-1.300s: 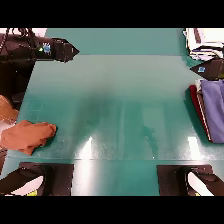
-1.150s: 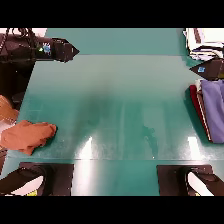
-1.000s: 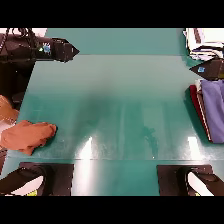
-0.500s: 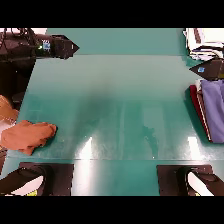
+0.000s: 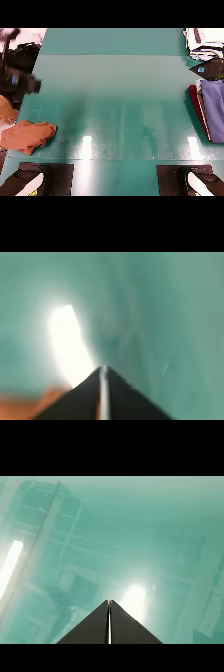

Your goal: Fold the shirts.

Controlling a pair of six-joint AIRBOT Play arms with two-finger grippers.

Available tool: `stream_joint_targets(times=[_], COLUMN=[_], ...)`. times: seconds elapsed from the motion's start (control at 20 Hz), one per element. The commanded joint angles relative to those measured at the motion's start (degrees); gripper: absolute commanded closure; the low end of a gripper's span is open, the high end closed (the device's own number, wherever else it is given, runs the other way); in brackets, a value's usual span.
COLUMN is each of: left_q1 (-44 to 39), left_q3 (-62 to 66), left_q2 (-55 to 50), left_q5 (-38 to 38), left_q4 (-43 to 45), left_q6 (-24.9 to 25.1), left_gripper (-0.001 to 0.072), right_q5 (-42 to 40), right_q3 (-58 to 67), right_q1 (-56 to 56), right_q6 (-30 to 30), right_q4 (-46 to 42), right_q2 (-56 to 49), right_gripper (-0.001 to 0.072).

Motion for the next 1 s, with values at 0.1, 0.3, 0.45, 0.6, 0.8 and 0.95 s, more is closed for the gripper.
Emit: stream_joint_targets(times=[0.1,0.3,0.45,0.6,0.8,0.95], left_q1=[6.43,6.78,6.78,6.78,6.75,6.54], left_q3=[-21.90,-34.64,-37.64,-35.65,-20.17,0.00], left_q2=[6.27,6.27,6.27,6.29,7.39,8.39], left_q5=[-5.35,1.29,2.36,2.38,0.72,0.17], left_q4=[8.57,8.68,8.68,8.66,7.91,2.40], left_q6=[-3.50,-4.02,-7.76,-7.65,-7.65,-7.65], left_gripper=[0.0098,0.0100,0.0235,0.0683,0.0684,0.0685], right_q5=[-0.17,-0.44,-0.87,-1.66,-4.42,-6.21], right_q3=[0.07,0.07,0.07,0.07,0.28,4.31], right_q1=[0.04,0.04,0.02,0.04,0.02,0.04], right_q6=[0.02,0.02,0.02,0.02,0.02,0.02], right_q4=[-0.02,-0.02,-0.02,0.00,1.44,1.95], right_q2=[0.02,0.02,0.02,0.02,0.11,0.00], right_gripper=[0.0695,0.0695,0.0695,0.0696,0.0695,0.0696])
